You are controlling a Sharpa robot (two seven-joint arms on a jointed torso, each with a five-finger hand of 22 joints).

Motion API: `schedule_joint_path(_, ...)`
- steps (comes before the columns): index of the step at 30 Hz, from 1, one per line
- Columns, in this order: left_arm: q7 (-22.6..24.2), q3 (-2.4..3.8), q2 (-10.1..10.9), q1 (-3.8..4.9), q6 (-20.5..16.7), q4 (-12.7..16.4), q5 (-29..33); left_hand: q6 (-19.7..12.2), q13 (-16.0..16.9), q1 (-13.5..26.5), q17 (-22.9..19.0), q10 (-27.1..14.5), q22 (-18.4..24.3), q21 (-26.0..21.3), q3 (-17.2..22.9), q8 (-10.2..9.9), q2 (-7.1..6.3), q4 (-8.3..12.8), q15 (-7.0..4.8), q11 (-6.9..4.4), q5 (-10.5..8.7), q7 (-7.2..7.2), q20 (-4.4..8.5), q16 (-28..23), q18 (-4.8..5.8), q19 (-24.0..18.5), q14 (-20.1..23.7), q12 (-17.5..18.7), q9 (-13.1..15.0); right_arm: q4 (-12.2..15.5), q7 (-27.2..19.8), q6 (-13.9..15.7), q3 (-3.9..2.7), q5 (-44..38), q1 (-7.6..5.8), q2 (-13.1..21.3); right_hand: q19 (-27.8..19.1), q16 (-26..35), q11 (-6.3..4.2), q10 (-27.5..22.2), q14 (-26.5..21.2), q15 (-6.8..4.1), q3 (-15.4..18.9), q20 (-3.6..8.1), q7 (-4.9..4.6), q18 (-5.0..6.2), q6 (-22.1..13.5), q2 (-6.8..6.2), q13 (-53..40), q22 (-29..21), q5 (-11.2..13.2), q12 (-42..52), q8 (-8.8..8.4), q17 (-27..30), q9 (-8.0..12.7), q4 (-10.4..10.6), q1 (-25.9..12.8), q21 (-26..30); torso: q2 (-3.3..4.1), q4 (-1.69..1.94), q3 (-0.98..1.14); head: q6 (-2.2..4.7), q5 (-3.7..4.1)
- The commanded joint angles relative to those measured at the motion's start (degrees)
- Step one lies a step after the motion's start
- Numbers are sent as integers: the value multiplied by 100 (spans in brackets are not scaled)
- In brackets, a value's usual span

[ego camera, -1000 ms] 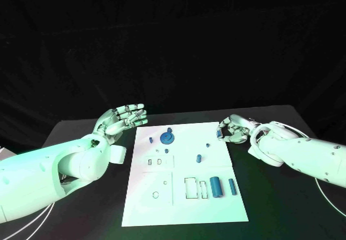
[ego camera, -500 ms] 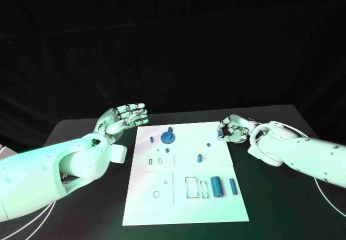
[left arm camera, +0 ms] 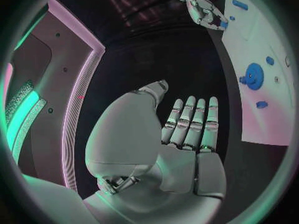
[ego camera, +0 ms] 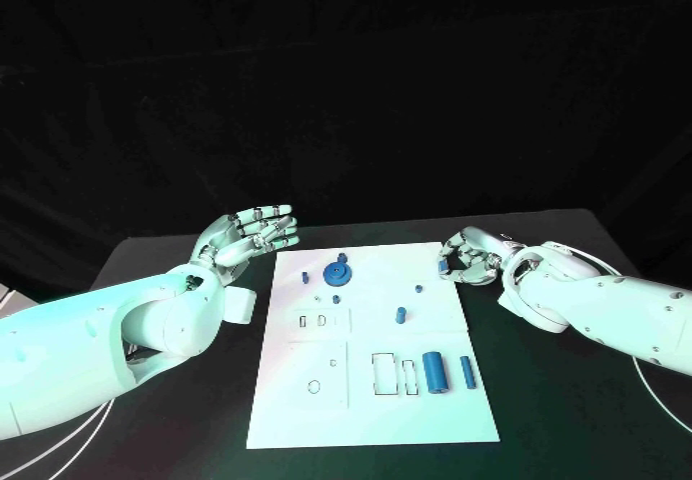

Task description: Assemble the parts on the task board

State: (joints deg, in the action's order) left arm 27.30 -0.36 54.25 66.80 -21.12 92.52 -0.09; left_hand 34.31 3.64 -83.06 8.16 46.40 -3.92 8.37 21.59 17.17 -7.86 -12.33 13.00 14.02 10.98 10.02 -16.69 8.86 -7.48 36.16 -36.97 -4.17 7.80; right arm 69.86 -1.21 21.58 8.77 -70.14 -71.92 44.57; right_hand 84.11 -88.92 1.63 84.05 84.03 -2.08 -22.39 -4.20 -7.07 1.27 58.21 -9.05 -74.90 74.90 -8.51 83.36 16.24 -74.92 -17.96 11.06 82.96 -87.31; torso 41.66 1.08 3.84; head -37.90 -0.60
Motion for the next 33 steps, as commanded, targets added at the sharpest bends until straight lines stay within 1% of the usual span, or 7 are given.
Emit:
schedule_joint_path(1,49,5,-9,3,74,1,-17,-24,1,37,-7,-4,-2,10,-2,-5,-7,46,-12,17,-24,590,1,-10,23,11,38,19,-6,102,100,343,-1,-113,1,25,448,-27,-44,25,542,-58,-36,49,163,-58,130,60,-896,1320,-20,21,274,-1272,-220,-2,-25,-20,-2,6,0,-11,-12)
schedule_joint_path(9,40,5,-11,3,66,-15,-18,-18,1,38,-6,3,-2,11,1,-1,-6,49,-12,17,-24,593,0,-11,24,20,24,20,-5,668,514,691,-14,-168,-116,151,446,-25,-44,4,541,-54,-21,61,151,-57,55,-5,-872,1317,-20,-9,316,-1268,-240,18,-96,-13,-9,-15,-6,-37,-37)
schedule_joint_path(13,18,5,-16,3,64,-24,-25,82,7,49,81,43,-16,41,17,56,-3,64,-43,1,-24,608,3,113,13,128,-407,2,16,1132,844,845,-20,-303,-228,177,459,-28,-43,4,543,-52,-21,60,150,-63,51,-15,-873,1334,-20,-8,322,-1276,-242,15,-97,-36,-9,-21,-11,-65,-57)
schedule_joint_path(19,-26,5,-54,3,82,-56,-56,322,12,109,122,216,-45,133,62,193,-10,91,-110,-45,-27,601,7,221,-72,305,-651,-71,58,1781,1277,951,-23,-644,-315,-10,463,-24,-41,0,541,-50,-22,60,147,-65,40,-29,-870,1340,-21,-13,333,-1263,-247,14,-104,-43,-24,-13,-24,-87,-119)
schedule_joint_path(22,-33,5,-74,4,98,-85,-63,339,13,114,126,241,-46,141,70,204,-9,94,-117,-52,-28,597,7,229,-79,321,-670,-82,61,2069,1450,936,-22,-1021,-305,-190,463,-23,-40,-7,540,-49,-25,59,146,-65,31,-46,-864,1340,-22,-20,341,-1261,-250,4,-100,-43,-22,19,-31,-125,-151)
schedule_joint_path(29,-44,4,-50,5,93,-140,-58,360,15,119,129,269,-46,145,78,215,-9,97,-123,-58,-29,594,6,236,-84,330,-686,-95,63,2253,1789,848,-6,-1460,-182,-664,469,-20,-39,-7,539,-48,-31,59,145,-68,29,-48,-864,1347,-24,-21,350,-1255,-254,2,-101,-53,-33,3,-47,-189,-227)
schedule_joint_path(33,-47,4,-35,5,86,-149,-50,360,15,119,129,269,-46,145,78,215,-9,97,-123,-58,-29,594,6,236,-84,330,-686,-95,63,2200,1980,791,9,-1572,-71,-900,471,-17,-38,-5,537,-47,-32,58,144,-69,30,-48,-867,1351,-24,-19,359,-1245,-257,10,-115,-57,-18,0,-40,-213,-257)
